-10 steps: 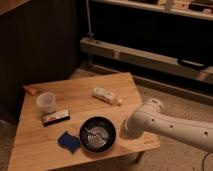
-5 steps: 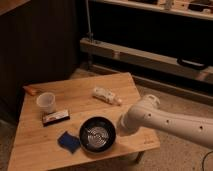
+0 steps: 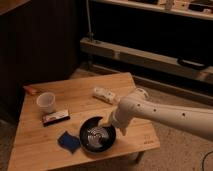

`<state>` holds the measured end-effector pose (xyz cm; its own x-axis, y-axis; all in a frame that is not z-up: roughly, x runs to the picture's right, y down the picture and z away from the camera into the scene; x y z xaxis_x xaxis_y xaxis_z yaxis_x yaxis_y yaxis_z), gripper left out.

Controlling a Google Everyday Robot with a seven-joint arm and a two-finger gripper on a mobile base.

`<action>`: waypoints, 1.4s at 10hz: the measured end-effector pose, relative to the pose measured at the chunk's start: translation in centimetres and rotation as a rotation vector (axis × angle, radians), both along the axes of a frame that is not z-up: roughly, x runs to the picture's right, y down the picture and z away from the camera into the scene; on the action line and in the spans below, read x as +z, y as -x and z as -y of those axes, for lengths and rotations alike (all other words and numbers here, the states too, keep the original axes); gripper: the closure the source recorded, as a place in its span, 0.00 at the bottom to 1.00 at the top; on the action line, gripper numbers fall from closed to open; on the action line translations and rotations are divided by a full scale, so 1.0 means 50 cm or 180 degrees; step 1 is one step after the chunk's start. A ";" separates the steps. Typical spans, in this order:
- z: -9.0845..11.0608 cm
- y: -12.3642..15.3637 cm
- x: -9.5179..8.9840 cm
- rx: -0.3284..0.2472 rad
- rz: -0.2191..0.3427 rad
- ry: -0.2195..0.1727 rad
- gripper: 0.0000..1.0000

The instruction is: Pick up the ceramic bowl

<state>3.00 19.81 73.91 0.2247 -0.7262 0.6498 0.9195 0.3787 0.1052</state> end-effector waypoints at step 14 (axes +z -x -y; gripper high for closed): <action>-0.044 -0.017 0.058 -0.0293 0.1117 -0.0528 0.20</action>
<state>3.84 22.01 76.79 -0.0609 -0.8344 0.5478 0.8462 0.2479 0.4717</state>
